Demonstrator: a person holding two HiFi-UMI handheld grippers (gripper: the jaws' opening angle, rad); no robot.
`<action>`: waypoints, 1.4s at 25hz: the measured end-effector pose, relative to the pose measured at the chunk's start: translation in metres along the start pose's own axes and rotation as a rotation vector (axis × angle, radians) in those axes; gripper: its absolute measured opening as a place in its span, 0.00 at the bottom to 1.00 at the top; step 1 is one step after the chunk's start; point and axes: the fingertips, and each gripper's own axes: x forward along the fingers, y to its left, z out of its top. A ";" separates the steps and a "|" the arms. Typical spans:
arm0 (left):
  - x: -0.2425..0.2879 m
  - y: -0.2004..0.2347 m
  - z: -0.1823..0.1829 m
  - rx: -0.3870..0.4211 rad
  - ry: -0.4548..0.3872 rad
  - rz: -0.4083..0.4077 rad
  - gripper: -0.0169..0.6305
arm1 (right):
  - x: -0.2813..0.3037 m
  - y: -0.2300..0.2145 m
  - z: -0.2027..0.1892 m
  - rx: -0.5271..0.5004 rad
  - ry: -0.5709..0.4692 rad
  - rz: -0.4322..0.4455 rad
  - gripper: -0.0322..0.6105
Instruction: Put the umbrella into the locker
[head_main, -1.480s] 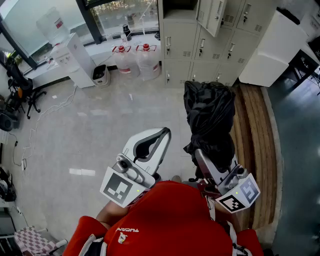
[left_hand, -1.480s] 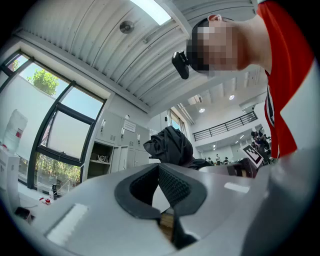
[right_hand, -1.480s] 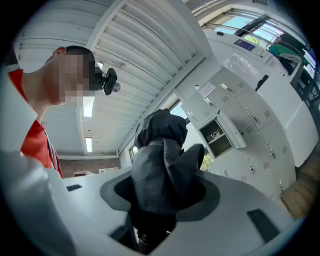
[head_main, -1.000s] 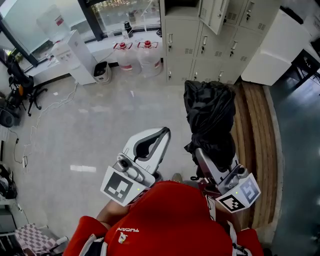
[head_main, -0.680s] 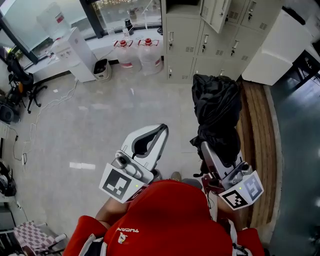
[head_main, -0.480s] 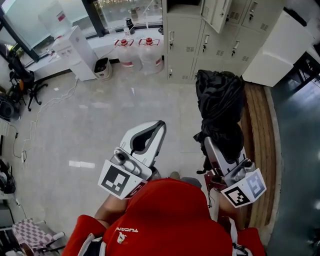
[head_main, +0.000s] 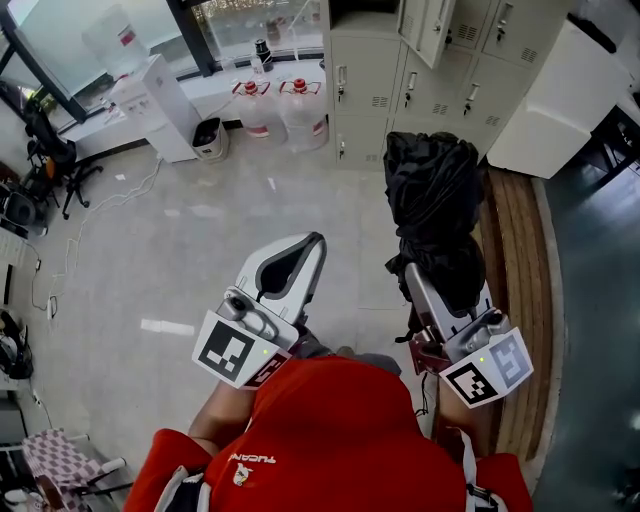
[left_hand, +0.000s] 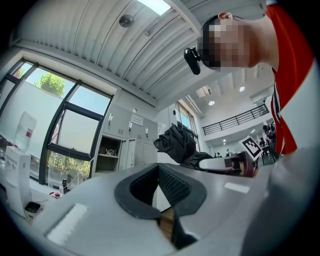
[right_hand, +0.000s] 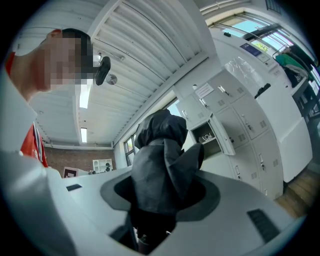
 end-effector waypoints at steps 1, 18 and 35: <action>0.002 0.001 -0.001 0.000 0.001 0.002 0.03 | 0.000 -0.002 0.001 -0.005 0.002 -0.003 0.36; 0.066 0.091 -0.016 0.026 -0.026 -0.005 0.03 | 0.084 -0.047 0.002 -0.048 0.001 -0.022 0.36; 0.149 0.253 -0.012 0.051 -0.064 -0.072 0.03 | 0.246 -0.097 0.004 -0.081 -0.024 -0.083 0.36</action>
